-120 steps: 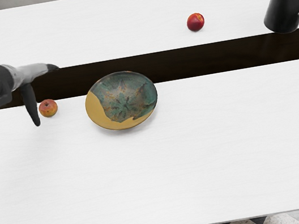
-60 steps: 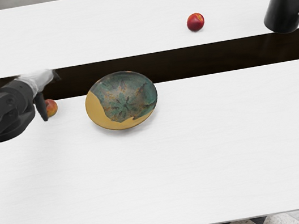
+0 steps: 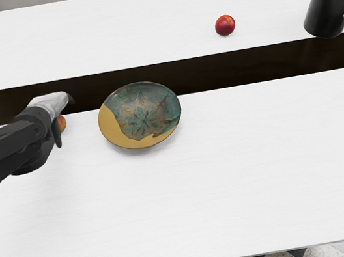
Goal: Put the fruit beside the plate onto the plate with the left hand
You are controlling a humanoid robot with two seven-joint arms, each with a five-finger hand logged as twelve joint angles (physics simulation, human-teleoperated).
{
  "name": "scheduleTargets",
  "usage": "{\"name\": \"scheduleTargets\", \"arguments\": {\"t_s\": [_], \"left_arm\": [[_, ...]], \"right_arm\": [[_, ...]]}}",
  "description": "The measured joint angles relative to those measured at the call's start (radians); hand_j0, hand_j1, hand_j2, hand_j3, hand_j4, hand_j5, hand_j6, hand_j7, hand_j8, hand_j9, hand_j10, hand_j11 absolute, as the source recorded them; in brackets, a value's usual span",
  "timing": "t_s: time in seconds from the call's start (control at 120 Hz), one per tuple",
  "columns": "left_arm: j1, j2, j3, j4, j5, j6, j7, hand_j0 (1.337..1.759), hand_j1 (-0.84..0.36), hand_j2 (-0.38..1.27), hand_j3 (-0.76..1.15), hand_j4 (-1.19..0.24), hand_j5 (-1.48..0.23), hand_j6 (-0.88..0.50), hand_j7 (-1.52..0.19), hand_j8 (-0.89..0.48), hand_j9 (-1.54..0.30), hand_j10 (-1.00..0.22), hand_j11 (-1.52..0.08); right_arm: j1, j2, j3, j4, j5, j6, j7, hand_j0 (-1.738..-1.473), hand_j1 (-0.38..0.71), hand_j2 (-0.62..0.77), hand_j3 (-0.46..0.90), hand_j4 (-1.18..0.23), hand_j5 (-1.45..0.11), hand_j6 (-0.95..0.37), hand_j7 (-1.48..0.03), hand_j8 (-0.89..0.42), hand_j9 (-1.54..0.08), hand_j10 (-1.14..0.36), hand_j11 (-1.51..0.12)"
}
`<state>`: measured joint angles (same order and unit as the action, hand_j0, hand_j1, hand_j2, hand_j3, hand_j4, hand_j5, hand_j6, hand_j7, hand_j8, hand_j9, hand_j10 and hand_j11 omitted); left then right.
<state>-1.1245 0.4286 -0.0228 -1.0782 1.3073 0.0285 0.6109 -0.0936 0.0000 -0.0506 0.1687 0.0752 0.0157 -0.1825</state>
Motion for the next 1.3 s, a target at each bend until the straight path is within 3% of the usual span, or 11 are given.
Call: {"name": "scheduleTargets", "arguments": {"t_s": [0.633, 0.642, 0.658, 0.733, 0.833, 1.125, 1.3], "left_arm": [[-0.003, -0.048, 0.02, 0.091, -0.014, -0.006, 0.0, 1.658, -0.11, 0.08, 0.0, -0.39, -0.51, -0.39, -0.51, -0.39, -0.51, -0.39, -0.51], [-0.003, -0.052, 0.02, 0.091, -0.014, -0.006, 0.0, 1.683, -0.12, 0.09, -0.03, -0.39, -0.51, -0.39, -0.51, -0.4, -0.51, -0.39, -0.51], [-0.003, -0.056, 0.021, 0.091, -0.012, -0.007, 0.001, 1.692, -0.12, 0.08, 0.01, -0.4, -0.52, -0.4, -0.51, -0.4, -0.51, -0.4, -0.51], [-0.002, -0.056, 0.022, 0.09, -0.008, -0.006, 0.002, 1.682, -0.13, 0.07, 0.11, -0.41, -0.54, -0.42, -0.53, -0.42, -0.52, -0.42, -0.52], [-0.004, -0.051, 0.022, 0.09, -0.009, -0.004, 0.002, 1.658, -0.14, 0.13, 0.05, -0.43, -0.56, -0.43, -0.56, -0.44, -0.55, -0.44, -0.54], [-0.002, -0.045, 0.021, 0.095, -0.021, -0.006, 0.0, 1.658, -0.22, 0.11, 0.01, -0.48, -0.63, -0.48, -0.62, -0.48, -0.62, -0.48, -0.62], [0.0, -0.033, 0.02, 0.097, -0.022, -0.007, 0.0, 1.648, -0.27, 0.13, 0.09, -0.53, -0.69, -0.52, -0.69, -0.51, -0.69, -0.53, -0.68]], "right_arm": [[0.0, 0.0, 0.0, 0.0, 0.0, 0.0, 0.0, -1.658, -0.35, 0.0, 0.0, 0.0, 0.0, 0.0, 0.0, 0.0, 0.0, 0.0, 0.0], [0.0, 0.0, 0.0, 0.0, 0.0, 0.0, 0.0, -1.658, -0.35, 0.0, 0.0, 0.0, 0.0, 0.0, 0.0, 0.0, 0.0, 0.0, 0.0], [0.0, 0.0, 0.0, 0.0, 0.0, 0.0, 0.0, -1.658, -0.35, 0.0, 0.0, 0.0, 0.0, 0.0, 0.0, 0.0, 0.0, 0.0, 0.0], [0.0, 0.0, 0.0, 0.0, 0.0, 0.0, 0.0, -1.658, -0.35, 0.0, 0.0, 0.0, 0.0, 0.0, 0.0, 0.0, 0.0, 0.0, 0.0], [0.0, 0.0, 0.0, 0.0, 0.0, 0.0, 0.0, -1.658, -0.35, 0.0, 0.0, 0.0, 0.0, 0.0, 0.0, 0.0, 0.0, 0.0, 0.0], [0.0, 0.0, 0.0, 0.0, 0.0, 0.0, 0.0, -1.658, -0.35, 0.0, 0.0, 0.0, 0.0, 0.0, 0.0, 0.0, 0.0, 0.0, 0.0], [0.0, 0.0, 0.0, 0.0, 0.0, 0.0, 0.0, -1.658, -0.35, 0.0, 0.0, 0.0, 0.0, 0.0, 0.0, 0.0, 0.0, 0.0, 0.0]]}}
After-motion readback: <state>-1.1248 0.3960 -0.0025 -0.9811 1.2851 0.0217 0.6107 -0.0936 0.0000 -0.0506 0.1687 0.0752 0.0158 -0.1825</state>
